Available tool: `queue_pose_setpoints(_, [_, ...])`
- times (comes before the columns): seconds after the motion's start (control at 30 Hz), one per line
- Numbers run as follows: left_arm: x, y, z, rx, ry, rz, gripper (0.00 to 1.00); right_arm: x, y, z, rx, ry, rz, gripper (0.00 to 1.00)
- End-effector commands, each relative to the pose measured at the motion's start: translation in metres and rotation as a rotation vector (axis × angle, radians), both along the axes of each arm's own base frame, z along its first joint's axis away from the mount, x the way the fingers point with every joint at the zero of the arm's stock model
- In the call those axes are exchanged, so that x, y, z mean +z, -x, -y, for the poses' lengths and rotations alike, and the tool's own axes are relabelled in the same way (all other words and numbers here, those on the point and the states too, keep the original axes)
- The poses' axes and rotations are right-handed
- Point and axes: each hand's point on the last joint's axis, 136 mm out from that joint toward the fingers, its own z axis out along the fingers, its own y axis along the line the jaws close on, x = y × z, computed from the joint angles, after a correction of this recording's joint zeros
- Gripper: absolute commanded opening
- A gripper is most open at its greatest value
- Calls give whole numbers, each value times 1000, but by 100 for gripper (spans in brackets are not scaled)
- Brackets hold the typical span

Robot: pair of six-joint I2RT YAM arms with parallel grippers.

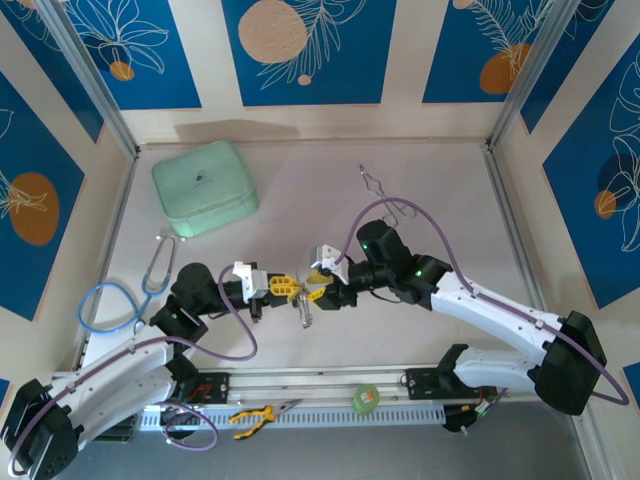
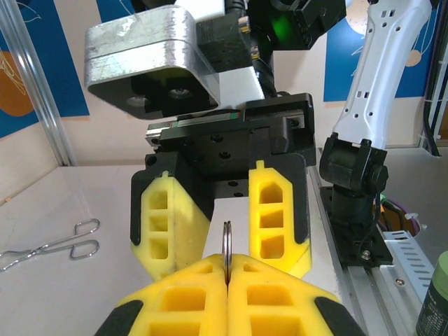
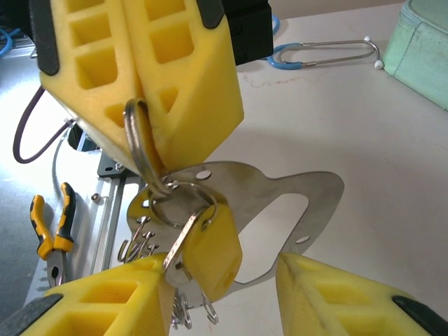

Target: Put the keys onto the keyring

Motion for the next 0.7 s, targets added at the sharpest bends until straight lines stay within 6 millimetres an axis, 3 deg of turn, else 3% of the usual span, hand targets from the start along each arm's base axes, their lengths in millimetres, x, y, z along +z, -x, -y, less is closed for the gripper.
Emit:
queue_pose_setpoints(0.0, [11,2,1,-11,34,28,0,6,0,-7,13,-35,3,37])
queue_pose_setpoints(0.3, [10,1,0,0,21,23,0,9,-4,-6,-11,-32,21,7])
queue_pose_setpoints(0.67, [-11,-5,-2,33,-115,18,0,35,-4,8,-28,-10,108,0])
